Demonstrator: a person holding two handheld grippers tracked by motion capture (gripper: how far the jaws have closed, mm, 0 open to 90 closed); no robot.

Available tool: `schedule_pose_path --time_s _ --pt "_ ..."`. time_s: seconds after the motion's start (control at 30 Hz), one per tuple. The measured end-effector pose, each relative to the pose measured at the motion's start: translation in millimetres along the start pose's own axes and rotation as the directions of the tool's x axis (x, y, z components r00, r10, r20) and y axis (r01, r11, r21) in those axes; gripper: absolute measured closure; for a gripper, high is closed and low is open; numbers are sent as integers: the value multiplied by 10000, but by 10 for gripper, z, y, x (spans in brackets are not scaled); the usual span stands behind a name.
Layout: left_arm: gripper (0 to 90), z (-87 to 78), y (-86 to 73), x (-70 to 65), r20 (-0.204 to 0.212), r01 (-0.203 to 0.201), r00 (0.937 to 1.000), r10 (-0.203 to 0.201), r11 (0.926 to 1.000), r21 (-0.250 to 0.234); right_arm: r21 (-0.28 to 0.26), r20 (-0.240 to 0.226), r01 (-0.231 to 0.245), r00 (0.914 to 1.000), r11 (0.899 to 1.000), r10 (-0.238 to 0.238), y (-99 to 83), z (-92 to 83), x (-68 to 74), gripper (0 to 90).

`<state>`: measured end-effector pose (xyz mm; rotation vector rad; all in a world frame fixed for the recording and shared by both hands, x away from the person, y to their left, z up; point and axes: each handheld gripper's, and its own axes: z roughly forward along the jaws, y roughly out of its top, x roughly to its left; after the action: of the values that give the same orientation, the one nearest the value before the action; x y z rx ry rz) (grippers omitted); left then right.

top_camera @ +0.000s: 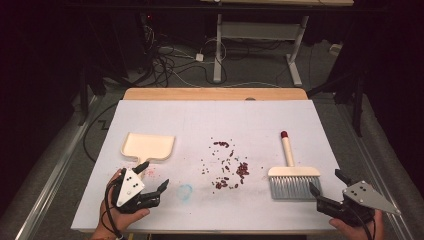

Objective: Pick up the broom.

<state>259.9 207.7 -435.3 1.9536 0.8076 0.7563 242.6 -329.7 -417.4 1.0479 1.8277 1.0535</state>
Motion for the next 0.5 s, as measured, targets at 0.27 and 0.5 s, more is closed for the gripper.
schedule_pose_path --time_s 0.27,0.5 --pt "179 20 -25 -49 -59 -250 9997 252 9991 357 91 -84 -125 9999 9999 126 33 28 -7 170" --pt "179 -17 -48 -21 -39 145 9999 -144 9990 429 738 -430 -185 9988 9971 217 118 180 -15 202"
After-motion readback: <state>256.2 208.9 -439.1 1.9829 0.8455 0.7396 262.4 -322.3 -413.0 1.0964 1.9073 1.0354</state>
